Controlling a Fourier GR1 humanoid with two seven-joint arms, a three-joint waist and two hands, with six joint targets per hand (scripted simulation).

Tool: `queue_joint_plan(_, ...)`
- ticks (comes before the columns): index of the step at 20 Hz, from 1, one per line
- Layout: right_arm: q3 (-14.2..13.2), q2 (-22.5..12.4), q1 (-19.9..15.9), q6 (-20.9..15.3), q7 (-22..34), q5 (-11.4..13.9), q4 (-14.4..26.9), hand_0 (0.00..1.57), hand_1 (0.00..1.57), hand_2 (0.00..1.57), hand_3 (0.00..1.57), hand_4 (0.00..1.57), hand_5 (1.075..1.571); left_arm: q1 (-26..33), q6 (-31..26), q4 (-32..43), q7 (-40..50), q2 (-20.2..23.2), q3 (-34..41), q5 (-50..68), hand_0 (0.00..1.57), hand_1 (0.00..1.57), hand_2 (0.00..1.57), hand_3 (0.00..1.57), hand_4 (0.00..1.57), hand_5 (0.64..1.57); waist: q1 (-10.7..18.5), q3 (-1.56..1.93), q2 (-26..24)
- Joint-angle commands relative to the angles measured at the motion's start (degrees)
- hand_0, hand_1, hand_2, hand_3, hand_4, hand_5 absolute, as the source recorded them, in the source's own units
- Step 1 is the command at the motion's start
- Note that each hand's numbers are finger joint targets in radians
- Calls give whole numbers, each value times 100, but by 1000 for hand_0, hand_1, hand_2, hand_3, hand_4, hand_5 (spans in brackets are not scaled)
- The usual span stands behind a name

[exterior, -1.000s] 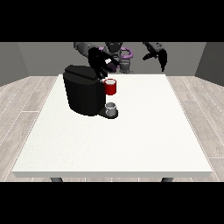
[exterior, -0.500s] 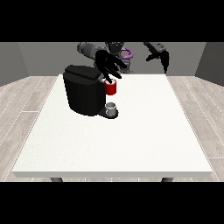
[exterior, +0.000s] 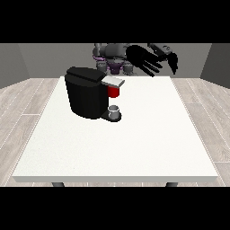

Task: Insert the coffee pod into the coffee machine and close the lid

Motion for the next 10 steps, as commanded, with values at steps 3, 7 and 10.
queue_joint_plan(3,118,447,-326,-15,-978,-160,183,0,0,0,0,0,1571,-132,69,-158,57,-52,-30,-6,0,0,0,0,278,1571,66,-100,393)
queue_joint_plan(7,51,467,-983,-58,-802,-161,561,0,0,0,0,101,1571,-302,-19,-116,250,85,64,66,0,0,0,0,272,1571,120,-103,335)
queue_joint_plan(10,150,585,-831,-43,-1222,-111,683,0,0,0,0,0,1571,-78,-2,-155,77,116,175,144,0,0,0,0,349,1571,-87,-103,287)
